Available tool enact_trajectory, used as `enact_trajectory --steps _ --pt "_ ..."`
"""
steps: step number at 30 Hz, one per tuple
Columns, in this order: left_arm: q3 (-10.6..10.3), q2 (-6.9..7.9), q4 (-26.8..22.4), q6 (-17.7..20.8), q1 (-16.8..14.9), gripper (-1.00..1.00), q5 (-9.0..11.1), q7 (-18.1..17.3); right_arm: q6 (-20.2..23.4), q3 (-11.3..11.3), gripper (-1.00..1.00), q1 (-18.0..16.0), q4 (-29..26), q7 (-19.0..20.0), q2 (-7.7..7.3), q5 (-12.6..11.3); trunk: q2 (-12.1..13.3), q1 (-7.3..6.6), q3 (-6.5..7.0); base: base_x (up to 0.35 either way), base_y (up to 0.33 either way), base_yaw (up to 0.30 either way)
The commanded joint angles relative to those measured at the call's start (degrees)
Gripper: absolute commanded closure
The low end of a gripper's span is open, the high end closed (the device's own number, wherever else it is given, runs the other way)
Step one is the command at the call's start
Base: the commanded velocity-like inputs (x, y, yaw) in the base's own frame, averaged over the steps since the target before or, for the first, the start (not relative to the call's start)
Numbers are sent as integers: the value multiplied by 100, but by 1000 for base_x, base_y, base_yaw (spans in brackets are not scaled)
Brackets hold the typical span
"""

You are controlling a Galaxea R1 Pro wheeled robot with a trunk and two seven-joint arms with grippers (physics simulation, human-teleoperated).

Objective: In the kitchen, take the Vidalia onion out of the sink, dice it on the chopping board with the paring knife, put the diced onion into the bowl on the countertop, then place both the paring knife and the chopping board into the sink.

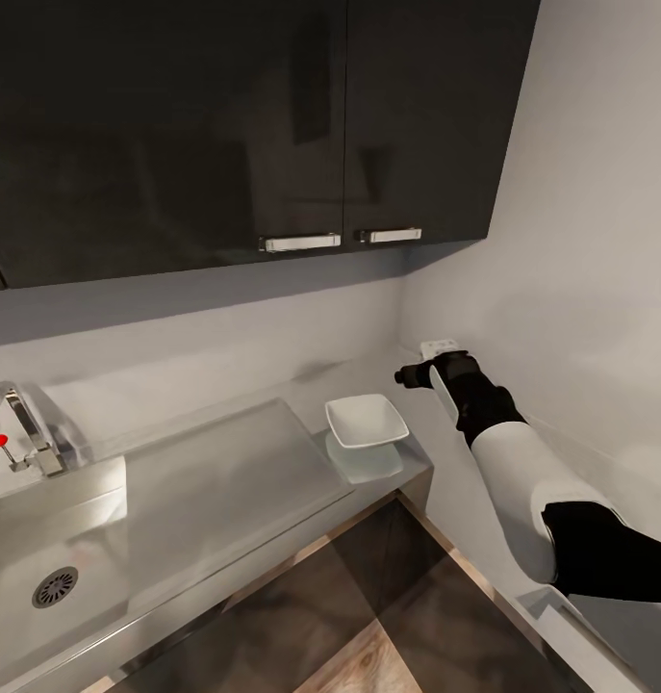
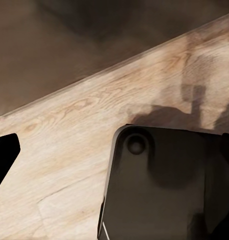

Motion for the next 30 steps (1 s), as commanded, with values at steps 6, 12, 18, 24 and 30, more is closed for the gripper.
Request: enact_trajectory --steps 6,12,18,24,30 --pt "-8 0 -9 -7 2 -100 33 1 32 -7 -100 -1 -8 30 -11 35 -12 4 -12 0 0 0" --pt "-8 1 -9 -7 2 -100 33 3 26 -8 -100 0 -14 143 -23 15 -12 4 -12 0 0 0" --pt "-8 0 13 -7 2 -100 33 2 24 -7 -100 -4 -7 922 -157 32 -12 4 -12 0 0 0" --pt "-8 -2 32 -7 2 -100 33 0 -2 -1 -100 1 4 1090 -297 27 -12 4 -12 0 0 0" --pt "-8 0 34 -7 2 -100 34 -1 -21 0 -100 2 76 1420 -431 33 -12 4 -12 0 0 0"
